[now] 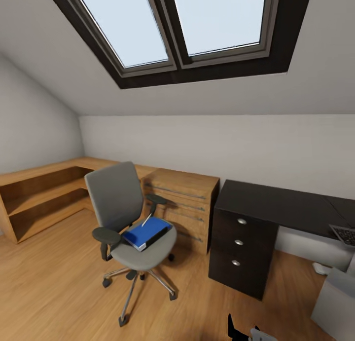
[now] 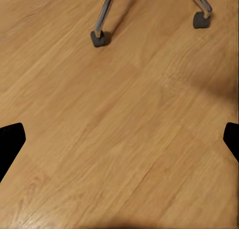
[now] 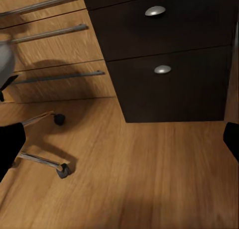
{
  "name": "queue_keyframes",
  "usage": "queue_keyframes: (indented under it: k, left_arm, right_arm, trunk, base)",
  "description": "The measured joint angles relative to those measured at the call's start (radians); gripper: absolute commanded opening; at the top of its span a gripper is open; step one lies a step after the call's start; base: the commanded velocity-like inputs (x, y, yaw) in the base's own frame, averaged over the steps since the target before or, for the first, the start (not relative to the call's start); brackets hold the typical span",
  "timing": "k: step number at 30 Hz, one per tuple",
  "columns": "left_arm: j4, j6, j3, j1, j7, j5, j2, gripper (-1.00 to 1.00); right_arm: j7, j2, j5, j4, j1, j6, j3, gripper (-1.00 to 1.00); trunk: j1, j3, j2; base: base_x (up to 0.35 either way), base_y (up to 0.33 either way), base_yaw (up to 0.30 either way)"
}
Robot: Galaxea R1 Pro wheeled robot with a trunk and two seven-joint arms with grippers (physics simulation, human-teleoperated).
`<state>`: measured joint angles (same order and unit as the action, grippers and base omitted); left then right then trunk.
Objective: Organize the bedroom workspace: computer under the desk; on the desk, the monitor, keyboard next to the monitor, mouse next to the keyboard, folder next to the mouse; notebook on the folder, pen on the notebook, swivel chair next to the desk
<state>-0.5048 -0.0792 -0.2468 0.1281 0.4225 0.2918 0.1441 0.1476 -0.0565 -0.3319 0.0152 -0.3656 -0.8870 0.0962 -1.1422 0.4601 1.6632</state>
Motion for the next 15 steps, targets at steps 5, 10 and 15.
queue_keyframes:
  k: [5, 10, 15]
  left_arm:
    - [0.001, -0.026, 0.0, 0.0, 0.0, 0.0, 0.0, 1.0]
    - [0.001, -0.053, 0.0, 0.0, 0.0, 0.0, 0.0, 1.0]
    - [0.001, -0.076, -0.02, 0.0, 0.0, -0.007, 0.001, 1.0]
  right_arm:
    - [0.0, 0.0, 0.0, 0.0, 0.0, 0.0, 0.0, 1.0]
    - [0.0, 0.0, 0.0, 0.0, 0.0, 0.0, 0.0, 1.0]
    - [0.0, 0.0, 0.002, 0.0, 0.0, 0.0, 0.0, 1.0]
  trunk:
    - [0.0, 0.0, 0.0]
    - [0.0, 0.0, 0.0]
    - [0.0, 0.0, 0.0]
  base:
    - [0.0, 0.0, -0.3]
    - [0.0, 0.0, -0.3]
    - [-0.017, 0.0, -0.3]
